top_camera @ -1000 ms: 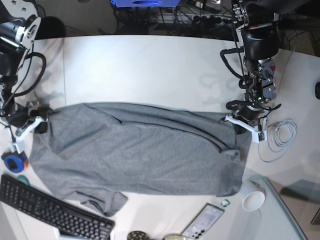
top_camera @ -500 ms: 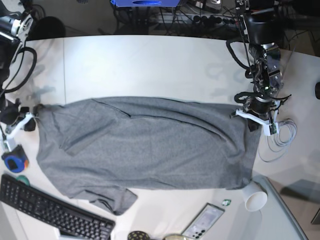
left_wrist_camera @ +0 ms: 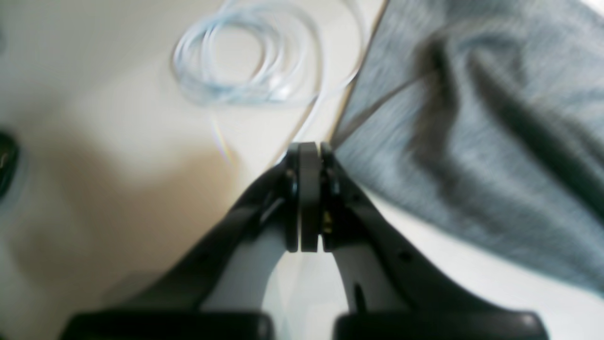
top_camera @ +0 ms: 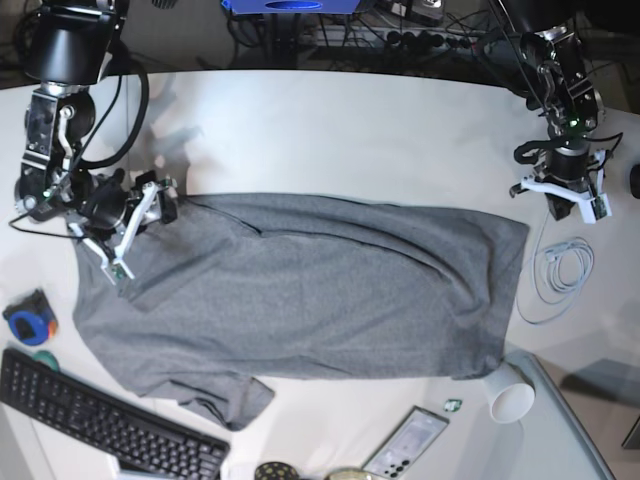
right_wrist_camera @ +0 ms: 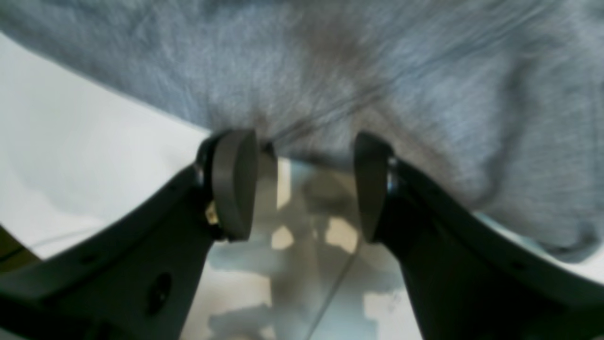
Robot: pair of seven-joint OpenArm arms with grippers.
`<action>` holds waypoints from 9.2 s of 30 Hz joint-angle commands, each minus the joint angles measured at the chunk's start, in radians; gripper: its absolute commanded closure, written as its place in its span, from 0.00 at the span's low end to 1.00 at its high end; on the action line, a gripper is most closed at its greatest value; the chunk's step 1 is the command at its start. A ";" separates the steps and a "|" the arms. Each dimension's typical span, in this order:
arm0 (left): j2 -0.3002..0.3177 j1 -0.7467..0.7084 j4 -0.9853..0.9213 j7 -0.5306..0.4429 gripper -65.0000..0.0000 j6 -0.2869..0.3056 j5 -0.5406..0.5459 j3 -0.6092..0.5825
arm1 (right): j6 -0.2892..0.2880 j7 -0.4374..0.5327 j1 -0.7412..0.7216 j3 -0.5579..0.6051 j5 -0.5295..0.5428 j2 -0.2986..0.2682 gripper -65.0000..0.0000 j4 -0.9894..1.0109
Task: Layout the t-shirt on the table in an organized manner, then fold the t-shirt properly
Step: 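Release the shirt with the right gripper and regrasp a fold nearby, then grasp the shirt's collar-side corners with both grippers, then lift the shirt with both grippers and pull it toward the robot, then lower the shirt back onto the table with both grippers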
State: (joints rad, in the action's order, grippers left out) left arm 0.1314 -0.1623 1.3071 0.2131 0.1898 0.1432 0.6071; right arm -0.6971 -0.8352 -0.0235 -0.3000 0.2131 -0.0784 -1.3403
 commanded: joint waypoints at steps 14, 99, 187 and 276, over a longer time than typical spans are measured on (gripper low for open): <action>0.020 -0.030 0.012 -0.024 1.00 -0.003 0.006 0.107 | -0.001 0.061 -0.080 0.012 0.015 0.007 0.53 0.166; 0.006 0.251 -0.400 -0.019 0.48 -0.005 0.210 -0.052 | -0.001 0.000 0.156 -0.594 0.518 0.082 0.22 -0.117; 0.021 0.306 -0.495 0.024 1.00 -0.003 0.405 -0.049 | 0.084 0.239 -0.129 -0.597 0.532 -0.068 0.38 0.614; -0.034 0.817 0.059 0.424 1.00 -0.066 0.413 -0.168 | 0.409 -0.174 -0.720 -0.305 0.549 -0.352 1.00 0.060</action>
State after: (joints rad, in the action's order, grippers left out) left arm 0.0826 0.6289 1.3491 0.6689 0.1234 0.5495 0.4324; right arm -0.2760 -1.0241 -0.7189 -0.6018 0.7521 -0.4088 -1.2659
